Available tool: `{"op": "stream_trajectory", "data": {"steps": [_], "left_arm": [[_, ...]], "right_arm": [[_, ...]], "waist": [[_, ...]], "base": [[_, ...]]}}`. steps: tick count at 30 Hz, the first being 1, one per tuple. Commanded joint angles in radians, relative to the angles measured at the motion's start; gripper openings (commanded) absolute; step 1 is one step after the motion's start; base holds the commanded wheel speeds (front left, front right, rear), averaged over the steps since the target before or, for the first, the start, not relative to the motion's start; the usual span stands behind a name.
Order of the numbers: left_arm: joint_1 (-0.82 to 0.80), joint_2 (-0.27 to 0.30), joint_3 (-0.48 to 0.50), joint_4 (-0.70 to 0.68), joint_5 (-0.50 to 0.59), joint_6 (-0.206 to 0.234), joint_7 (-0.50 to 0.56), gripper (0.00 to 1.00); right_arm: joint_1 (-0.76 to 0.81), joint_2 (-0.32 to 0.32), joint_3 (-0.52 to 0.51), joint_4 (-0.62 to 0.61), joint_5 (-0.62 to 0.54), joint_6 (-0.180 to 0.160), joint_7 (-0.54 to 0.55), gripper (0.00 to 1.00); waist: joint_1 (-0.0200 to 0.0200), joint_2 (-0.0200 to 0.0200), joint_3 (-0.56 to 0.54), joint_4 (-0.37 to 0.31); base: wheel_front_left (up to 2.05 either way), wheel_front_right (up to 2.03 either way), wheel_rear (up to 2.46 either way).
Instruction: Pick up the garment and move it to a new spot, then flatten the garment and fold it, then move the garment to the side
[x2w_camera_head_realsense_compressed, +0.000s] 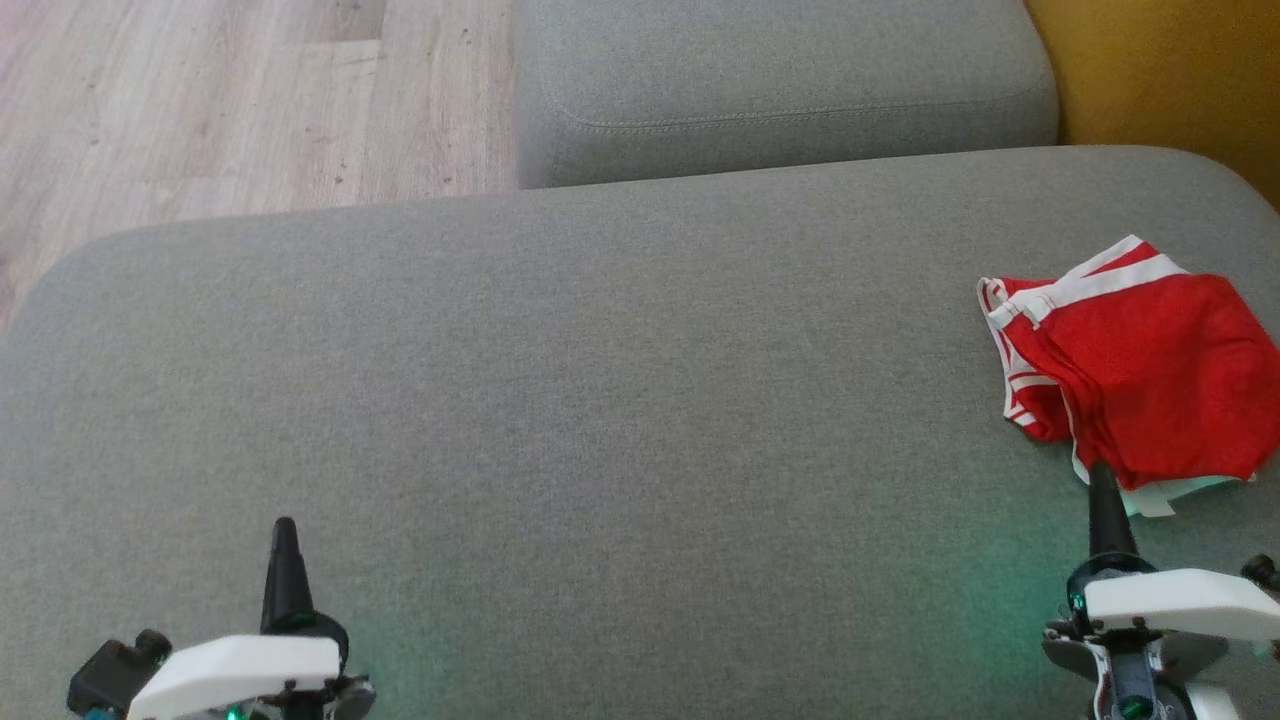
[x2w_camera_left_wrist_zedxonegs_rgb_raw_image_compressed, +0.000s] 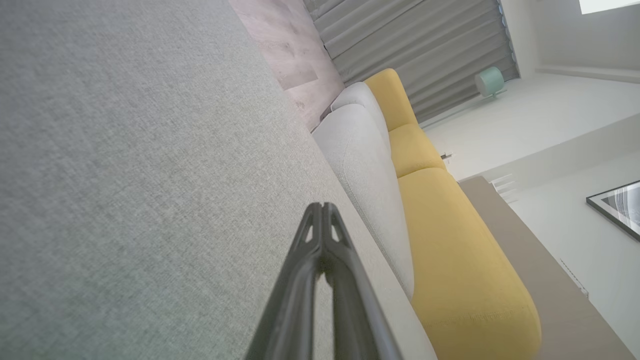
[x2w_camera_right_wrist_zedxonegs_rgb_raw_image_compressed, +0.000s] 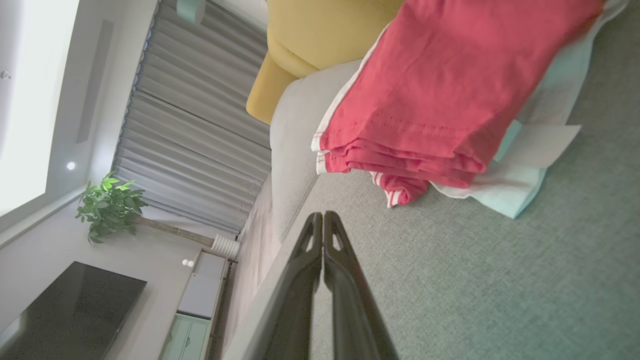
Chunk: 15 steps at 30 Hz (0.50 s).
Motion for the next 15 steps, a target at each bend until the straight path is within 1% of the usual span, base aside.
{"op": "stream_trajectory", "data": {"steps": [1,15], "left_arm": [[-0.063,0.010,0.032,-0.025,-0.023,-0.010,0.006,0.00],[-0.083,0.010,0.064,-0.021,-0.167,-0.015,0.047,0.00]], "right_arm": [[-0.054,-0.004,0.007,-0.039,0.029,0.000,0.007,0.00],[-0.067,-0.004,-0.006,-0.052,0.192,-0.001,0.047,0.00]], "waist": [[-0.0001,0.0000,0.000,0.000],[-0.0001,0.0000,0.006,-0.001]], "base": [[0.00,0.00,0.00],[0.00,0.00,0.00]]}}
